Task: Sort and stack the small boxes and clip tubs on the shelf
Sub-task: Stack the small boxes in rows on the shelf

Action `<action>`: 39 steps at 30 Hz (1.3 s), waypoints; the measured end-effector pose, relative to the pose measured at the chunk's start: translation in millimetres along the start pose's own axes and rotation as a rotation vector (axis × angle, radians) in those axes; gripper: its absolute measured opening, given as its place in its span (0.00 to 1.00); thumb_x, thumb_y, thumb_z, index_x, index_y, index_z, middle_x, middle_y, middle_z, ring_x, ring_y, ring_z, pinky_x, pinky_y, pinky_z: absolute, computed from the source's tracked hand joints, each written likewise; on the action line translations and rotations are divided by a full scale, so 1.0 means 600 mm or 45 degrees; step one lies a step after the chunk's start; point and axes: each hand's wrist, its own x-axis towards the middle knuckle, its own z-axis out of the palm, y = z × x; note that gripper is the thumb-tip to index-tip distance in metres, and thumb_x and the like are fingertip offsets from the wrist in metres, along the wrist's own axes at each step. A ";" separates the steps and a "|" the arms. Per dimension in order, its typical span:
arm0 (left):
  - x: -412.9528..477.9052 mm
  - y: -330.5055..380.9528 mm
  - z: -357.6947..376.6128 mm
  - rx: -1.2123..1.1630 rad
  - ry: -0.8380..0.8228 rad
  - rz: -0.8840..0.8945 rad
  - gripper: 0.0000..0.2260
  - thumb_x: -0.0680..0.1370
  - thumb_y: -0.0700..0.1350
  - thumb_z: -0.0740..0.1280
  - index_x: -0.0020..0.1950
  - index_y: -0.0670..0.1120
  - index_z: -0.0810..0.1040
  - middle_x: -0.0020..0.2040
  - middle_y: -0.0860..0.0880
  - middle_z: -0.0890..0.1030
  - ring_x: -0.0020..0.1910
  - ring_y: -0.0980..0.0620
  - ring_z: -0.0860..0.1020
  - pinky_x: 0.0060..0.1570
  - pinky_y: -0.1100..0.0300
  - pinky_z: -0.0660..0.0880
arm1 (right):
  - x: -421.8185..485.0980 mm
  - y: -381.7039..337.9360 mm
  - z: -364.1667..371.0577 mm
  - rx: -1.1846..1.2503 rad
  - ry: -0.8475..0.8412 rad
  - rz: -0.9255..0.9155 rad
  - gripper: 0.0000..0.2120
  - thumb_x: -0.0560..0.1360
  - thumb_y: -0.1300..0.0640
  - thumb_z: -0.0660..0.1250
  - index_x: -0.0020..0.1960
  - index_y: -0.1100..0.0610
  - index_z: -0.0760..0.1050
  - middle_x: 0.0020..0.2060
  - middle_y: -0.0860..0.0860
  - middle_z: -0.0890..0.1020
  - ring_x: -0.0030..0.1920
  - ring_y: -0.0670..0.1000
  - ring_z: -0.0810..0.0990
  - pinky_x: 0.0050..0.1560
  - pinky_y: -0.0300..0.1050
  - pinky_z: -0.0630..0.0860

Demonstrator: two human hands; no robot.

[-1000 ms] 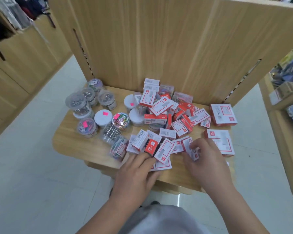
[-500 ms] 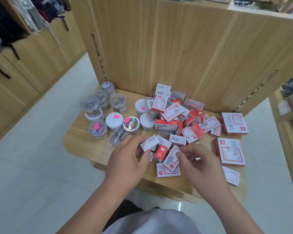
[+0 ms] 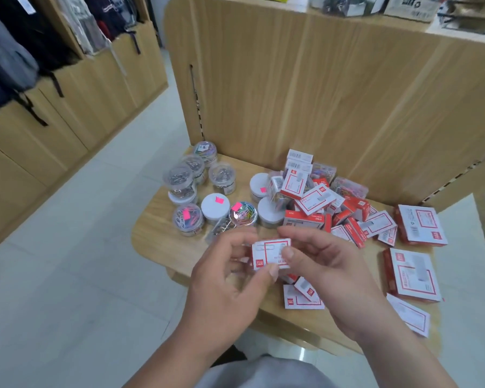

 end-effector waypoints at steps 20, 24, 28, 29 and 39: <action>0.096 -0.154 -0.223 0.754 0.054 -0.013 0.09 0.75 0.57 0.75 0.49 0.59 0.78 0.53 0.64 0.74 0.51 0.57 0.78 0.47 0.61 0.74 | 0.043 0.063 0.126 -1.011 0.479 -0.315 0.10 0.73 0.54 0.76 0.52 0.43 0.82 0.49 0.39 0.83 0.49 0.43 0.81 0.51 0.44 0.78; 0.122 -0.134 -0.218 0.915 -0.226 0.400 0.19 0.75 0.52 0.71 0.65 0.52 0.78 0.65 0.57 0.76 0.63 0.53 0.73 0.62 0.64 0.67 | 0.047 0.097 0.135 -1.441 0.344 -0.361 0.31 0.62 0.43 0.77 0.63 0.49 0.79 0.61 0.44 0.80 0.63 0.48 0.75 0.67 0.39 0.66; 0.166 -0.126 -0.163 1.151 -0.690 0.685 0.34 0.70 0.46 0.73 0.76 0.53 0.69 0.74 0.54 0.72 0.69 0.50 0.70 0.68 0.53 0.69 | 0.062 0.121 0.136 -1.573 0.247 -0.242 0.38 0.61 0.45 0.74 0.70 0.50 0.74 0.68 0.45 0.77 0.71 0.55 0.72 0.74 0.53 0.66; 0.173 -0.127 -0.153 1.160 -0.717 0.694 0.36 0.68 0.45 0.74 0.76 0.53 0.69 0.74 0.55 0.72 0.68 0.50 0.70 0.67 0.52 0.70 | 0.064 0.121 0.135 -1.559 0.253 -0.232 0.39 0.61 0.46 0.74 0.71 0.50 0.74 0.69 0.45 0.77 0.72 0.54 0.71 0.75 0.52 0.65; 0.173 -0.079 -0.180 0.842 -0.477 0.507 0.29 0.72 0.60 0.76 0.71 0.55 0.74 0.60 0.58 0.73 0.57 0.55 0.76 0.56 0.57 0.74 | 0.059 0.101 0.122 -1.463 0.262 -0.333 0.35 0.63 0.49 0.76 0.69 0.52 0.75 0.60 0.48 0.79 0.64 0.52 0.77 0.64 0.47 0.73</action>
